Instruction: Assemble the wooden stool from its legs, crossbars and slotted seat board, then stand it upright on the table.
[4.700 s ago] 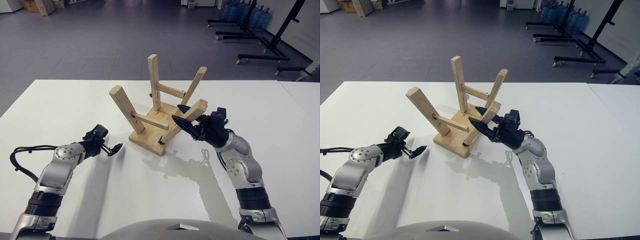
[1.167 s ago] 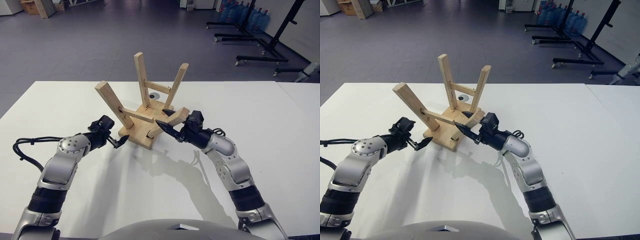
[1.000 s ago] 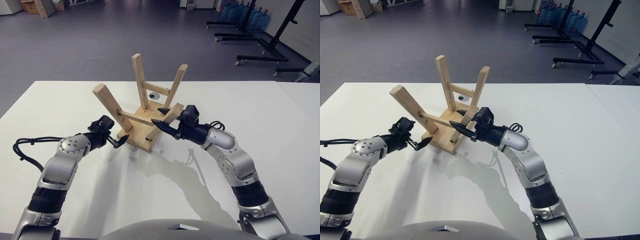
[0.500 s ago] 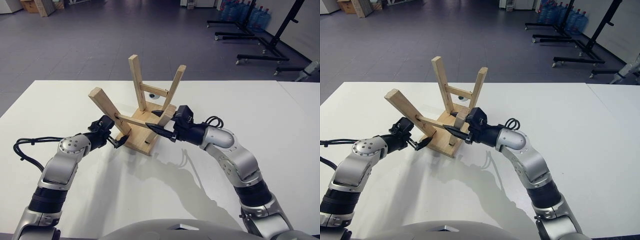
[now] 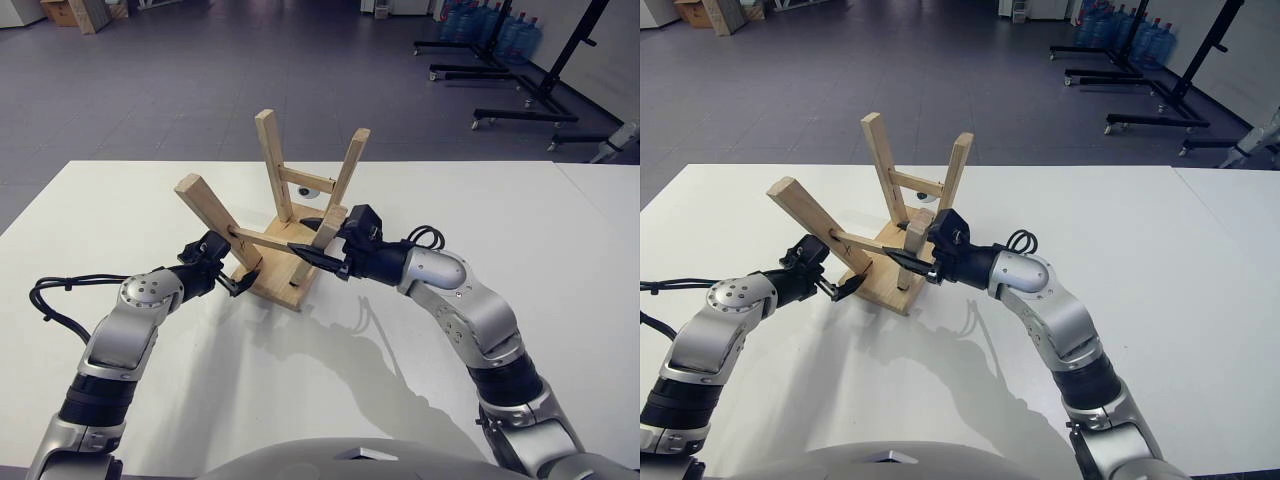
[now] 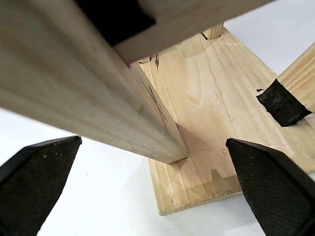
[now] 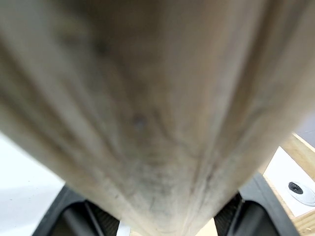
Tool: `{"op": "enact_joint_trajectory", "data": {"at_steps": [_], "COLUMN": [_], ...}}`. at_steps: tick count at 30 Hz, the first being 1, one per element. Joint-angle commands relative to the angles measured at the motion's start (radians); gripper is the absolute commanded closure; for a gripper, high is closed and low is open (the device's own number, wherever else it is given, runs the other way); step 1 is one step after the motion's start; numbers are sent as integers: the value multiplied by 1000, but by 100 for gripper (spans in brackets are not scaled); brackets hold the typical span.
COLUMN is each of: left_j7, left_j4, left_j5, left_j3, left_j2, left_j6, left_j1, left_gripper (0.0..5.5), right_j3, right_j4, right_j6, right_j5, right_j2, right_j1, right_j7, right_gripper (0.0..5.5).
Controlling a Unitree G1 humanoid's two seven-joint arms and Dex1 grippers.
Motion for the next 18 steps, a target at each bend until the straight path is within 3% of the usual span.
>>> {"op": "enact_joint_trajectory", "data": {"at_steps": [1, 18], "left_j7": [7, 3], "left_j4": [-1, 6], "left_j5": [0, 0], "left_j3": [-4, -10], "left_j2": [-5, -3], "left_j6": [5, -9], "left_j1": [-9, -7], "left_gripper": [10, 10], "right_j3": [26, 89], "right_j4": [24, 71], "right_j6": [99, -81], "right_j5": [2, -76], "right_j2": [-37, -90], "right_j1": [14, 116], "right_j7": [17, 44], "right_gripper": [344, 344]}}
